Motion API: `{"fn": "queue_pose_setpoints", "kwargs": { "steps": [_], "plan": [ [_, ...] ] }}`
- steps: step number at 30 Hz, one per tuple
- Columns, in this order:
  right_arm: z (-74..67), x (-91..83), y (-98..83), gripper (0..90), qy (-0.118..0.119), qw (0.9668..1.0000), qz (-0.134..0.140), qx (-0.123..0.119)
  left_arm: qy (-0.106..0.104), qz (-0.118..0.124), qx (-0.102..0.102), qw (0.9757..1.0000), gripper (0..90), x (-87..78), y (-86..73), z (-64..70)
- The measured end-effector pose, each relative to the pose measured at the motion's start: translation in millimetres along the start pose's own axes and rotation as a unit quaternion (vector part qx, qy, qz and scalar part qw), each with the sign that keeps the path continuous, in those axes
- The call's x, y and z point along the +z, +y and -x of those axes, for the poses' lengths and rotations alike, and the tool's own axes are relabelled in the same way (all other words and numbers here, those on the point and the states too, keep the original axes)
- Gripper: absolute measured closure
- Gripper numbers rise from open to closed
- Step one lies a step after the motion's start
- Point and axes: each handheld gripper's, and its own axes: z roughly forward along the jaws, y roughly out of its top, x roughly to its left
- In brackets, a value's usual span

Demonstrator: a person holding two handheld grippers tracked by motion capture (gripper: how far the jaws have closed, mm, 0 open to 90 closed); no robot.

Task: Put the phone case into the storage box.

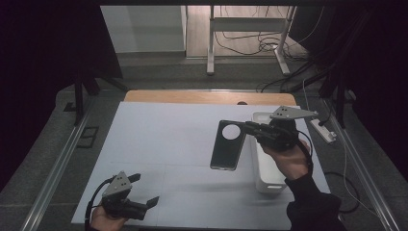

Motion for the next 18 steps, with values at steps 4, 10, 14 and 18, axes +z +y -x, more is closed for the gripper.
{"fn": "queue_pose_setpoints", "kwargs": {
  "steps": [4,10,14,18],
  "plan": [
    [7.0,0.2,3.0,80.0,-0.008,1.0000,0.002,-0.004,0.016,-0.002,-0.004,0.9999,0.0,-5.3,-5.9,-2.1],
    [14.2,0.9,5.5,80.0,-0.017,0.9998,0.003,-0.007,0.029,-0.005,-0.007,0.9996,0.0,-9.2,-11.9,-3.0],
    [21.7,0.2,7.5,80.0,-0.026,0.9996,0.004,-0.007,0.033,-0.006,-0.010,0.9994,0.0,-11.9,-16.0,-4.2],
    [26.6,-1.3,8.9,80.0,-0.033,0.9994,0.004,-0.006,0.033,-0.008,-0.013,0.9993,0.0,-12.9,-18.7,-5.1]
  ]
}}
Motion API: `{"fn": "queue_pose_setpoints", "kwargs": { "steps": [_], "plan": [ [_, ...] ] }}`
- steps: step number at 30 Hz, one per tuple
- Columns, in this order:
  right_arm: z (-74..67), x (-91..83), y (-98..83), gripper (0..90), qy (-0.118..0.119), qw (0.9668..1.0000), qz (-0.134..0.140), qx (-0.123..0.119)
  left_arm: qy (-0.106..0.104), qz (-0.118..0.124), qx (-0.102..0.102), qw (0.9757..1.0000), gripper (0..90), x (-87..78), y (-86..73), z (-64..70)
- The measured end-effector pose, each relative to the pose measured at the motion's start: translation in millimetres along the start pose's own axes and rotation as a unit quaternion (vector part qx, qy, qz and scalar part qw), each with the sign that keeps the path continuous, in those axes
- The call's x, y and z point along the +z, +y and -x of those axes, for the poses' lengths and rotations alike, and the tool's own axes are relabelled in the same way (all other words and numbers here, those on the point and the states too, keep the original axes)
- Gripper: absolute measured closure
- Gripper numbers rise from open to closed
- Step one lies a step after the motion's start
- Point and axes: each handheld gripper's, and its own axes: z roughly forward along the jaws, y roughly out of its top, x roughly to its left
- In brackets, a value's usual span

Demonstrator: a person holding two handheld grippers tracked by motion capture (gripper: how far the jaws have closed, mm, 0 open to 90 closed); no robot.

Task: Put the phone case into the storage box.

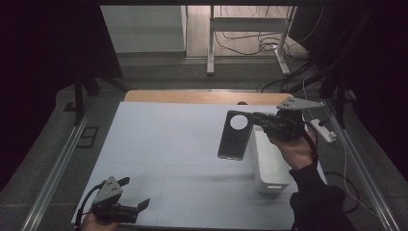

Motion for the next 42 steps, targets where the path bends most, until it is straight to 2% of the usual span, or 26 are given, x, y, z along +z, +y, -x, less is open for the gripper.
{"fn": "queue_pose_setpoints", "kwargs": {
  "steps": [9,20,23,33,36,42],
  "plan": [
    [15.1,-4.7,5.0,80.0,-0.020,0.9998,0.008,-0.004,-0.006,0.008,-0.011,0.9999,0.0,-3.3,-4.7,-2.4],
    [33.3,-8.5,12.9,80.0,-0.037,0.9992,0.016,-0.007,-0.001,-0.001,-0.012,0.9999,0.0,-1.2,-4.0,-1.7],
    [40.0,-9.7,14.8,80.0,-0.043,0.9989,0.016,-0.008,0.000,-0.009,-0.011,0.9999,0.0,-1.0,-3.4,-1.1],
    [61.8,-13.1,17.6,80.0,-0.061,0.9979,0.020,-0.011,-0.001,-0.008,-0.012,0.9999,0.0,-1.2,-3.6,-1.3],
    [72.2,-14.6,18.8,80.0,-0.070,0.9973,0.021,-0.002,-0.001,-0.008,-0.013,0.9999,0.0,-1.2,-3.6,-1.5],
    [83.3,-15.1,20.2,80.0,-0.081,0.9965,0.020,-0.003,-0.001,-0.010,-0.012,0.9999,0.0,-0.9,-3.4,-1.4]
  ]
}}
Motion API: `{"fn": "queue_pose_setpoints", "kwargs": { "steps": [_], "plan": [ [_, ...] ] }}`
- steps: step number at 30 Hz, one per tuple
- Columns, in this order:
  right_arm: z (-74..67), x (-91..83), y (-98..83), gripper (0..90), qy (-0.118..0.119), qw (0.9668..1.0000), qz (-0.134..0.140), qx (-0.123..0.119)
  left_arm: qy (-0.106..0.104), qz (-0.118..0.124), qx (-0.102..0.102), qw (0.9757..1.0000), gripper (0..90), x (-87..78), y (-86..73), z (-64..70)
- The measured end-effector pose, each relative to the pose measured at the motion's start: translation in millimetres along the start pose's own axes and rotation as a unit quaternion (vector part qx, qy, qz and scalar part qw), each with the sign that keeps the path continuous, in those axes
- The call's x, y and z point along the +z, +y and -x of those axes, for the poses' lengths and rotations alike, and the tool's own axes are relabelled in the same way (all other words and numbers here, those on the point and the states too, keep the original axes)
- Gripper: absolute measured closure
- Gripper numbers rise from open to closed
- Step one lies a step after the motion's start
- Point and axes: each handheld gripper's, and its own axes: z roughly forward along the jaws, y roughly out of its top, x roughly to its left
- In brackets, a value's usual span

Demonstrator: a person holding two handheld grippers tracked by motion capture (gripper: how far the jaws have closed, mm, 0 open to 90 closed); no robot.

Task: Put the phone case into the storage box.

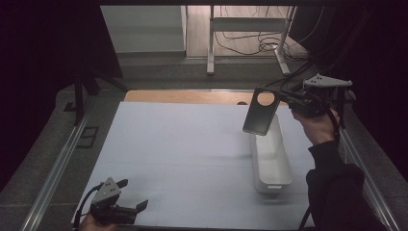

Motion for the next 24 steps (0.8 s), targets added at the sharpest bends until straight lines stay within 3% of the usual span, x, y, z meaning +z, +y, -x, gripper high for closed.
{"fn": "queue_pose_setpoints", "kwargs": {
  "steps": [10,24],
  "plan": [
    [20.8,4.1,0.5,80.0,-0.017,0.9996,0.002,-0.024,0.000,-0.002,-0.001,1.0000,0.0,0.1,0.0,0.0],
    [39.1,17.5,-8.3,80.0,-0.028,0.9990,0.000,-0.036,0.000,-0.004,-0.002,1.0000,0.0,0.5,0.1,0.0]
  ]
}}
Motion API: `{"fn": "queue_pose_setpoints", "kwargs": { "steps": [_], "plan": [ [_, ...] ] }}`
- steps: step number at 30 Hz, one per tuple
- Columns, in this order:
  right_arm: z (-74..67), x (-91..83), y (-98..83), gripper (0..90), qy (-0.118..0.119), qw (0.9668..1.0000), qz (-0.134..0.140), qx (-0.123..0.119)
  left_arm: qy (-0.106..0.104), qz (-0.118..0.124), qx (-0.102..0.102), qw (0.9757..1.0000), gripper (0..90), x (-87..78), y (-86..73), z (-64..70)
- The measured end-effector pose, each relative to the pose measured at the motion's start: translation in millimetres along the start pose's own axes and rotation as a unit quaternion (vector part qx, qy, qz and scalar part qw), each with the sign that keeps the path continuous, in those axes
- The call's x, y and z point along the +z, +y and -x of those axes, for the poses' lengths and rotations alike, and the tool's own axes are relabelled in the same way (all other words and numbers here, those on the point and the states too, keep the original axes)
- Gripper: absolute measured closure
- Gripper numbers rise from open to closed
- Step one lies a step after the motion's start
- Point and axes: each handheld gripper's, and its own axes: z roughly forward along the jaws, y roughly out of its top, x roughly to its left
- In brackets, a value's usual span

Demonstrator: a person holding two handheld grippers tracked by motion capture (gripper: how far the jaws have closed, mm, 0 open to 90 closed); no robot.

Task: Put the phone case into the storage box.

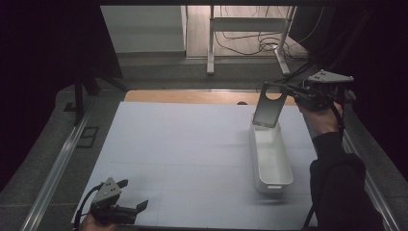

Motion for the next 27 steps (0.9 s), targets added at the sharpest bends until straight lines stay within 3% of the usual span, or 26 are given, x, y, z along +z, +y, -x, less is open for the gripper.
{"fn": "queue_pose_setpoints", "kwargs": {
  "steps": [17,27],
  "plan": [
    [13.6,11.7,-11.0,80.1,-0.006,1.0000,-0.003,-0.002,0.004,-0.006,0.001,1.0000,0.0,1.0,0.6,0.6],
    [15.6,23.3,-21.6,80.1,-0.008,0.9997,-0.006,-0.022,0.005,-0.008,0.001,1.0000,0.0,1.4,0.7,0.9]
  ]
}}
